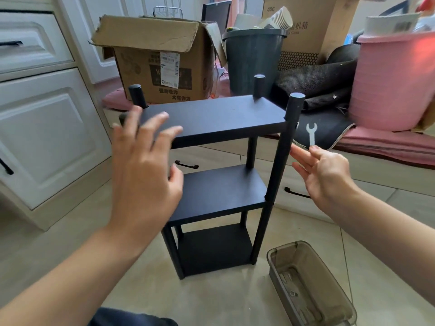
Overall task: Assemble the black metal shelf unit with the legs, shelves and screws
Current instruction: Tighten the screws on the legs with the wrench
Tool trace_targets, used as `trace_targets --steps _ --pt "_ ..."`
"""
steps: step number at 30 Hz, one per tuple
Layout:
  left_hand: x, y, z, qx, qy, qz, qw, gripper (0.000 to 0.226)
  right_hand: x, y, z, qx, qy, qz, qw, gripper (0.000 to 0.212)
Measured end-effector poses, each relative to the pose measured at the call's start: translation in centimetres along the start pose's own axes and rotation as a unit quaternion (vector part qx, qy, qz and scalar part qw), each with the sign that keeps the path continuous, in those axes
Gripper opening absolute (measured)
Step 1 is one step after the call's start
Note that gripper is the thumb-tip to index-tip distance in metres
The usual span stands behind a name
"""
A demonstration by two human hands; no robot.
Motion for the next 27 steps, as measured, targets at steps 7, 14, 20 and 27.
trace_targets --steps 7,14,20,27 --pt "1.4 3.8 2.7 -0.018 0.056 -0.118 0.991 0.086 0.5 0.9 0.3 0.043 -0.006 0.006 0.999 0.022" --pt "1.5 3.6 2.1 -0.037 0.046 -0.106 0.993 0.102 1.4 0.2 0.7 0.036 -0.002 0.008 0.999 0.020" --pt "1.4 3.7 0.5 -0.070 0.010 -0.117 0.991 0.103 4.2 0.7 2.1 0.121 -0.003 -0.012 0.993 0.019" --pt "1.2 3.6 -0.9 0.046 -0.070 -0.140 0.987 0.100 7.7 2.1 3.3 0.202 -0.078 -0.067 0.974 0.015"
Point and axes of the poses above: each hand's wrist, its own x-axis away from the middle knuckle, its own y-axis out of the palm, z = x × y, the point moved 7 cm from there along -x, towards the middle knuckle, and after that the axes turned 13 degrees about y, right-handed, at the moved point
